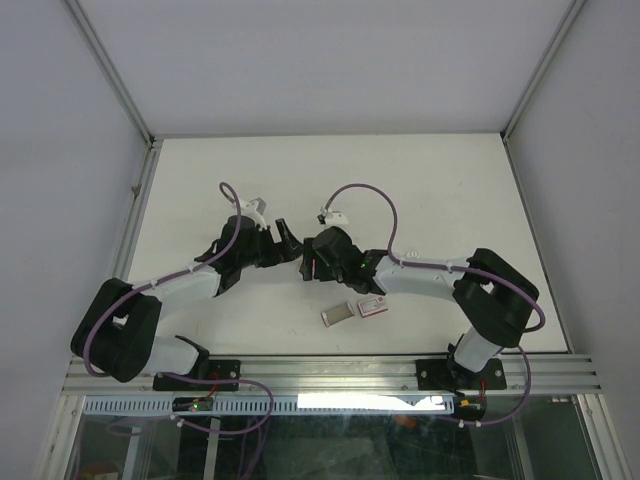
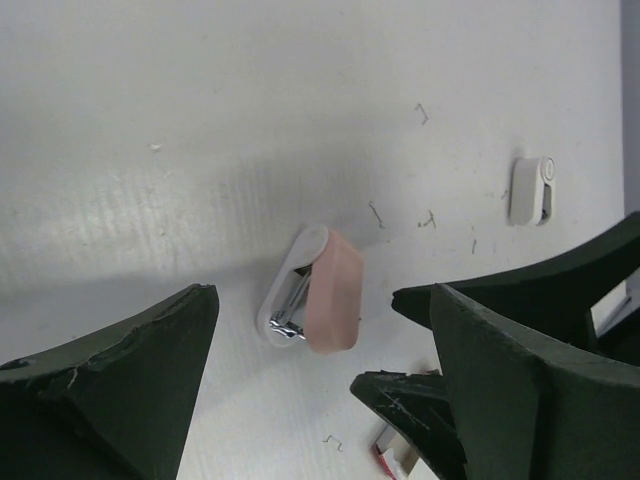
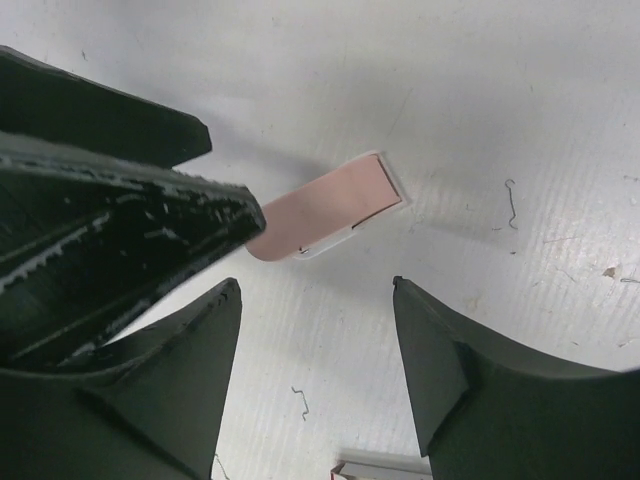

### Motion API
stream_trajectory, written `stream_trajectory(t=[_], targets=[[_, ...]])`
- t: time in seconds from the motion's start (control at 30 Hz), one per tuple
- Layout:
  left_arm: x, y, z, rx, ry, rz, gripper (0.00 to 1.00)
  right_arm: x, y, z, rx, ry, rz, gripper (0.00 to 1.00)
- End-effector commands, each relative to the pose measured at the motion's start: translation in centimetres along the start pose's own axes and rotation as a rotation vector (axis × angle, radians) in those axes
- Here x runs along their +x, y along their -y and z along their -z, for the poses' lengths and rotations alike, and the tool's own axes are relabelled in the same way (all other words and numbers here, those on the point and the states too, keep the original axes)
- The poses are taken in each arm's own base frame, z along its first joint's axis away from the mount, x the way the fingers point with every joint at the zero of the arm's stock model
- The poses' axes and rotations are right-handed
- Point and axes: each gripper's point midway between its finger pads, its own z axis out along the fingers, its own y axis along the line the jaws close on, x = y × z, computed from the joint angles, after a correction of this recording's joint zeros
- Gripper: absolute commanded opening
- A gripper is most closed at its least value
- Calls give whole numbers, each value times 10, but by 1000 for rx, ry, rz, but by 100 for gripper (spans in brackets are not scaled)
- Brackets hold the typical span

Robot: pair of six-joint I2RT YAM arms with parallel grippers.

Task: Load the staples into the stapler

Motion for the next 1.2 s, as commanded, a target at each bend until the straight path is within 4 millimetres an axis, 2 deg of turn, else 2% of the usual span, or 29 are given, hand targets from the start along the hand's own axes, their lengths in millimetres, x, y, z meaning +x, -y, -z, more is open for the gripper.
stream_trajectory(t=[0.0,0.3,0.5,0.7,0.83,0.93,1.17], targets=[[-1,35,-5,187,-37,1,88,-33,-15,13,-17,105,-98,66],[38,18,-15,160,-165,63,86,-49,18,40,24,187,-159,67],[58,40,-12,221,-210,75,86,-51,41,45,56,197,-189,66],[74,63,-13,260,-235,58,86,-44,47,40,64,161,-171,67],[64,61,-7,235,-177,54,86,-39,36,35,2,132,-106,66],[45,60,5,205,-100,36,89,-35,23,30,-63,97,-31,67],[-4,28,28,128,26,57,92,-33,10,18,-30,60,32,67]])
